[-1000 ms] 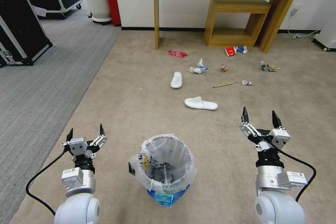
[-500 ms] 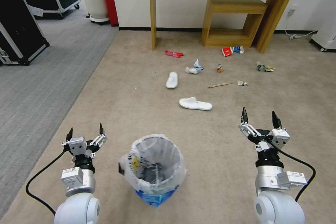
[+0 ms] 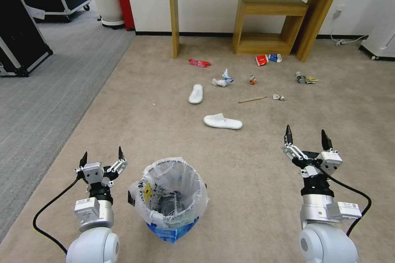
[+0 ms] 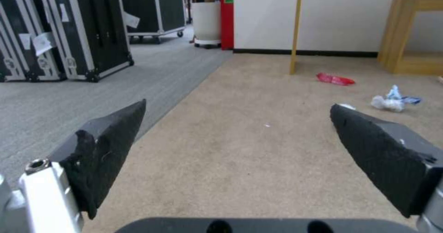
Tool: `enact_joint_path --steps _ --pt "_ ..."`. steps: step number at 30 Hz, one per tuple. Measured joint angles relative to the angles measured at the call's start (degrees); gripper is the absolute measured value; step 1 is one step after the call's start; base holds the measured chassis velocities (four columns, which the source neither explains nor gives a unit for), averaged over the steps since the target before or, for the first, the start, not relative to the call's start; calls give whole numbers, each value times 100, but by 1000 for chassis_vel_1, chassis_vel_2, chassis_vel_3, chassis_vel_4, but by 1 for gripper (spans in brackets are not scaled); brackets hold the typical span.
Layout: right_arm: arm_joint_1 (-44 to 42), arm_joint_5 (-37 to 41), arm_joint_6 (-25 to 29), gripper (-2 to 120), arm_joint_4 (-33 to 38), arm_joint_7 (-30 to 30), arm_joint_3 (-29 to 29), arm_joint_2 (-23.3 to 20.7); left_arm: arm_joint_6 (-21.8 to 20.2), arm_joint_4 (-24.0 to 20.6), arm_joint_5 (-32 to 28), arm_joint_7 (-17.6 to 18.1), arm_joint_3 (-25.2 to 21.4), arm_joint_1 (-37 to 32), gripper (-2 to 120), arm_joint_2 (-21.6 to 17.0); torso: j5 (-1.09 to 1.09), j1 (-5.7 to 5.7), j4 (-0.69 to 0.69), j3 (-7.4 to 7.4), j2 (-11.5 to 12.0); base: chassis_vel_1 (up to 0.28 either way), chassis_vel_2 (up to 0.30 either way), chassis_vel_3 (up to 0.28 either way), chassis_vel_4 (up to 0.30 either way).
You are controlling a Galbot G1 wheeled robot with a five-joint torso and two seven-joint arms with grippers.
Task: Pick up the trash bin and place the garbage on the floor into it.
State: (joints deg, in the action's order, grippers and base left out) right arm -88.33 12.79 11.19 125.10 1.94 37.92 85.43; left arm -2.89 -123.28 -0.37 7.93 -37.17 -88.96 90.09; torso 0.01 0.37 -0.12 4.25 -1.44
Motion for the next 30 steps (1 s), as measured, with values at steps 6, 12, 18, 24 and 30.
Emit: enact_joint_path --steps 6,12,18,24,30 --pt "3 35 -32 100 20 4 10 -72 -251 -338 -48 87 128 -126 100 -85 0 0 0 0 0 0 0 0 0" --pt "-5 54 -47 100 17 22 29 -128 -837 -863 -457 86 305 -358 100 -388 -1 0 0 0 0 0 0 0 0" --pt "-14 55 -71 100 16 35 46 -146 -1467 -1208 -1269 534 570 -566 100 -736 0 0 0 0 0 0 0 0 0" --pt "-4 56 -119 100 12 67 58 -158 -2647 -1340 -2248 1234 780 -803 100 -1496 -1 0 0 0 0 0 0 0 0" --pt "2 40 -139 100 -11 82 67 -132 -3317 -1325 -3200 1776 871 -728 100 -1930 -1 0 0 0 0 0 0 0 0"
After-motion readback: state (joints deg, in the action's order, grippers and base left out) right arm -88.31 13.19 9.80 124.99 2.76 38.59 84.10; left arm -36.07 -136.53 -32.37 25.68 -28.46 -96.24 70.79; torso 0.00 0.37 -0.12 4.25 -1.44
